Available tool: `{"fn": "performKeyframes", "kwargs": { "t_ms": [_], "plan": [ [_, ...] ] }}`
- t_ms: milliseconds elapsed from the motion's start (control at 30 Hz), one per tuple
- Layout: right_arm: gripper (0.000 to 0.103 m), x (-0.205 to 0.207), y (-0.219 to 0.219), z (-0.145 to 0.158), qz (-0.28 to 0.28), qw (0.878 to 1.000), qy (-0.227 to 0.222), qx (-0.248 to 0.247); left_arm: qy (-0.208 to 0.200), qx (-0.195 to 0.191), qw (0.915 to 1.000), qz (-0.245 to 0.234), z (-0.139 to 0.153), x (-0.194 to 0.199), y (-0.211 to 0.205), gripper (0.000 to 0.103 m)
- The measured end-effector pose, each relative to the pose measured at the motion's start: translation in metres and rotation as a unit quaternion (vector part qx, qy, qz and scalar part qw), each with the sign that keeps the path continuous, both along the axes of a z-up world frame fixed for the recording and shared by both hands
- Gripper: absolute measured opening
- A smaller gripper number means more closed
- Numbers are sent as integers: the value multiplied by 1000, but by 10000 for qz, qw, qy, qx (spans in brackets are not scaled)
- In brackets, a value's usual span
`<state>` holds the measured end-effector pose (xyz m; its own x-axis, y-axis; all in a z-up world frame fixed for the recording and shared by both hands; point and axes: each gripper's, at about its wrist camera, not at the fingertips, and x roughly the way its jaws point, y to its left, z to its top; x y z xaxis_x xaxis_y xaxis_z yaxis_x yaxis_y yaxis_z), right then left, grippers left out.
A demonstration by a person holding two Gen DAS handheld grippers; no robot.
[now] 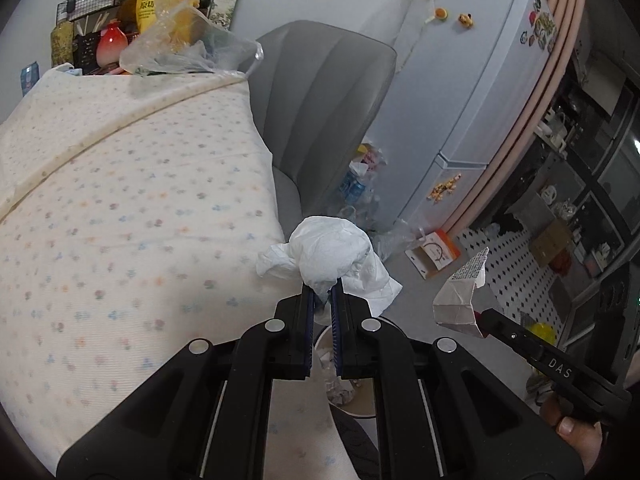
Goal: Collect trash
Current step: 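Carry the wrapper in the right tool and tissue in the left tool over the bin, then open the right tool to drop the wrapper while the left tool releases the tissue into the bin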
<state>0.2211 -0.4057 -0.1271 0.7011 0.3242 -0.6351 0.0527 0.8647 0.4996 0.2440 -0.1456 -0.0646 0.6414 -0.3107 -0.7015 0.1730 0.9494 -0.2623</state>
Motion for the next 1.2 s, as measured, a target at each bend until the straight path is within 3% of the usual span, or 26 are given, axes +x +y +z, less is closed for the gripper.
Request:
{"fn": "performKeyframes", "kwargs": {
  "t_ms": [167, 200, 267, 300, 633, 1200],
  "plan": [
    [7, 7, -18, -23, -316, 9989, 341, -36, 91, 48, 9998, -146, -5, 7, -15, 8],
    [13, 8, -23, -28, -357, 9985, 418, -9, 102, 50, 9998, -180, -6, 8, -19, 8],
    [43, 7, -34, -38, -505, 9973, 525, 48, 129, 110, 9995, -270, -7, 9, -28, 8],
    [48, 5, -38, -41, -563, 9970, 530, 37, 154, 125, 9993, -302, -9, 10, -31, 8],
    [54, -14, -78, -42, -905, 9949, 408, 187, 360, 284, 9963, -731, -23, 17, -79, 8],
    [54, -50, -135, -35, -1389, 9895, 224, 318, 643, 454, 9865, -1435, -44, 15, -162, 8]
  ]
}}
